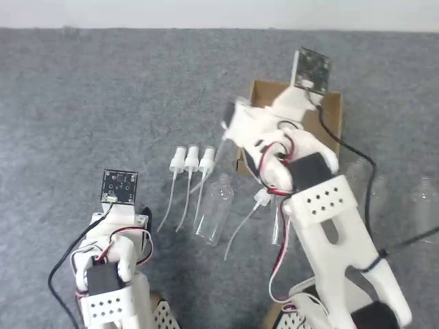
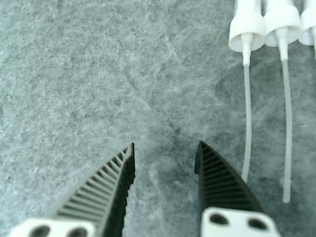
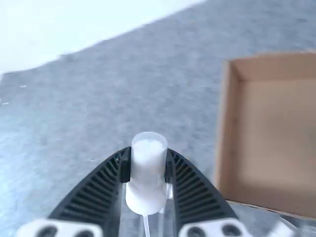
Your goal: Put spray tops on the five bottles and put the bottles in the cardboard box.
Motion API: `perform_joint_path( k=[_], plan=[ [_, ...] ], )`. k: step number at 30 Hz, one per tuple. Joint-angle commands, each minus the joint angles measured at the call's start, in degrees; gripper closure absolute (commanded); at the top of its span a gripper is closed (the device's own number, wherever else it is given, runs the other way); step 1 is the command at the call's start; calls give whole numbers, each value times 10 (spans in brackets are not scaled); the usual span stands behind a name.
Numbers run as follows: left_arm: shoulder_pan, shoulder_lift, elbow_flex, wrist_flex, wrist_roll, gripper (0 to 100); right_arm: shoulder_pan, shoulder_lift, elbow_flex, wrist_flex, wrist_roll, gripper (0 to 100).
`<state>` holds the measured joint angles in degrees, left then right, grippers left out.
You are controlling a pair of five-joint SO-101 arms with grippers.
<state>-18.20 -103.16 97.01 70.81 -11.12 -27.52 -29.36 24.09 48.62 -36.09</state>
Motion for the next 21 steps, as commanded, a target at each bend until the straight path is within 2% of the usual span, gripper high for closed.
perform_joint_path(
  k=[1,8,16,18,21],
  plan=[
    [1,-12,-5,-9,-4,819,-42,71,-67,4,22,990],
    [1,-12,-5,-9,-4,819,-93,262,-141,3,84,988],
    [1,-12,-5,-9,-4,819,-116,415,-216,4,85,980],
    [1,-12,-5,-9,-4,819,-116,424,-220,4,86,923],
    [1,-12,-5,-9,-4,819,-117,425,-222,22,86,772]
  ],
)
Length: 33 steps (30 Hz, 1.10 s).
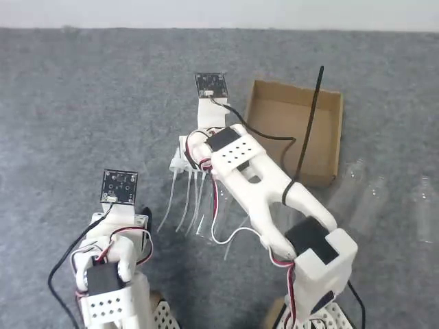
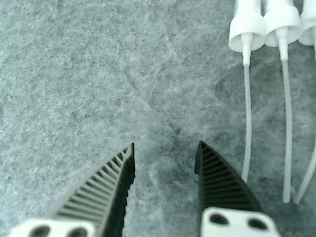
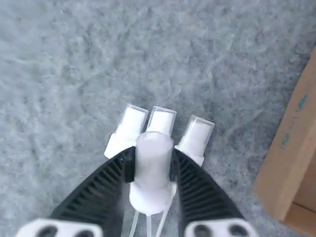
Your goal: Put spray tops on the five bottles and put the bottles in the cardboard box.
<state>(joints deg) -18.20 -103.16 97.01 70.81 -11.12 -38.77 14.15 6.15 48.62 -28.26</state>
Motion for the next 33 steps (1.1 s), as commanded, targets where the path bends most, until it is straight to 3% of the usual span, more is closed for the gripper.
perform_joint_path(
  k=[1,5,12,17,22,26,33],
  plan=[
    [1,-12,-5,-9,-4,819,-8,-11,-44,30,8,723],
    [1,-12,-5,-9,-4,819,-23,-11,-69,74,8,611],
    [1,-12,-5,-9,-4,819,0,-58,-194,274,12,667],
    [1,-12,-5,-9,-4,819,68,-146,-238,394,144,705],
    [0,-12,-5,-9,-4,819,185,-233,-237,480,309,715],
    [-1,-12,-5,-9,-4,819,320,-254,-235,542,406,714],
    [-1,-12,-5,-9,-4,819,564,-254,-96,448,561,714]
  ],
)
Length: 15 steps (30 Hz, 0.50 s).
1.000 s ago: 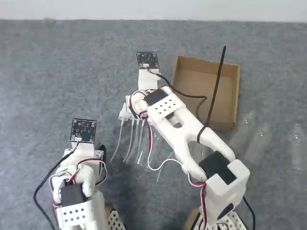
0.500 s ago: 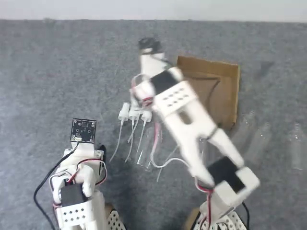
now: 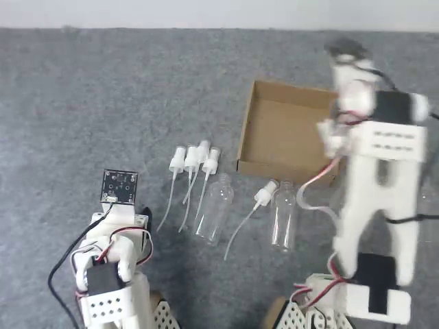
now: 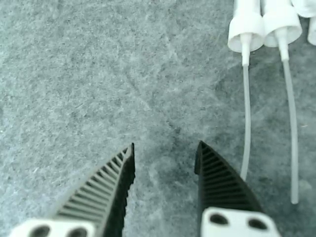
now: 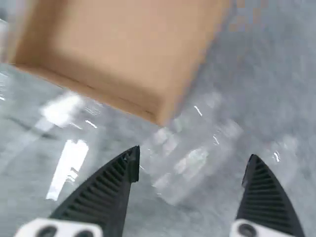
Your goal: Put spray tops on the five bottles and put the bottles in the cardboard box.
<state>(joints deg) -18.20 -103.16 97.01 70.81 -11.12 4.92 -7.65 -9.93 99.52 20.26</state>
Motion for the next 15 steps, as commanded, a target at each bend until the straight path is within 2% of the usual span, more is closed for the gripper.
perform_joint_path(
  k=[1,9,15],
  plan=[
    [-1,-12,-5,-9,-4,819,153,-35,89,-87,91,714],
    [0,-12,-5,-9,-4,819,267,-34,254,-281,151,714],
    [0,-12,-5,-9,-4,819,285,-13,302,-349,156,714]
  ],
)
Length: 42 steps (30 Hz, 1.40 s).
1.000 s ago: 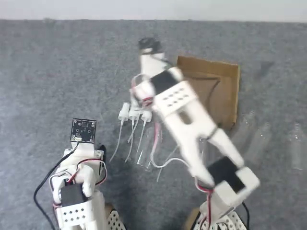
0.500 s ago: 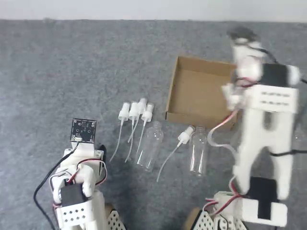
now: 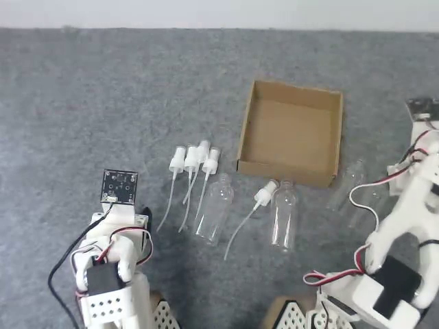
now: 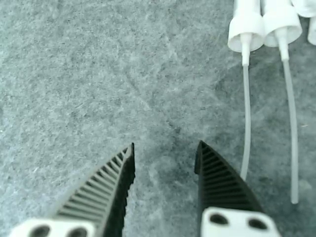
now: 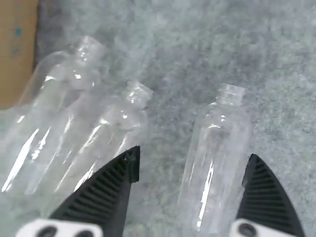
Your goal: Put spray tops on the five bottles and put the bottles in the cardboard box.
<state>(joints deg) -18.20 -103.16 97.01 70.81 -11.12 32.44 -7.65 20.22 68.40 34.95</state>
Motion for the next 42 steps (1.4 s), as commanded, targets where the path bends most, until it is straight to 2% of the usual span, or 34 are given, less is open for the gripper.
perform_joint_path(
  k=[1,8,13,22,28,30,32,34,37,42],
  plan=[
    [0,-12,-5,-9,-4,819,14,2,-6,-44,10,714],
    [0,-12,-5,-9,-4,819,55,159,-134,-33,9,714],
    [0,-12,-5,-9,-4,819,78,234,-201,-19,37,714],
    [0,-12,-5,-9,-3,819,79,312,-212,-34,66,724],
    [-7,-13,-5,-32,-5,818,81,325,-212,-69,79,927],
    [-33,-13,-6,-51,-25,815,82,322,-208,-65,116,933],
    [-65,-13,-7,-84,-79,818,86,321,-208,-45,140,931],
    [-89,-12,-14,-99,-87,819,91,321,-208,-32,151,932],
    [-105,-11,-67,-69,-113,818,97,324,-207,-29,171,933],
    [-105,40,-245,26,-165,815,105,324,-198,-29,199,933]
  ],
)
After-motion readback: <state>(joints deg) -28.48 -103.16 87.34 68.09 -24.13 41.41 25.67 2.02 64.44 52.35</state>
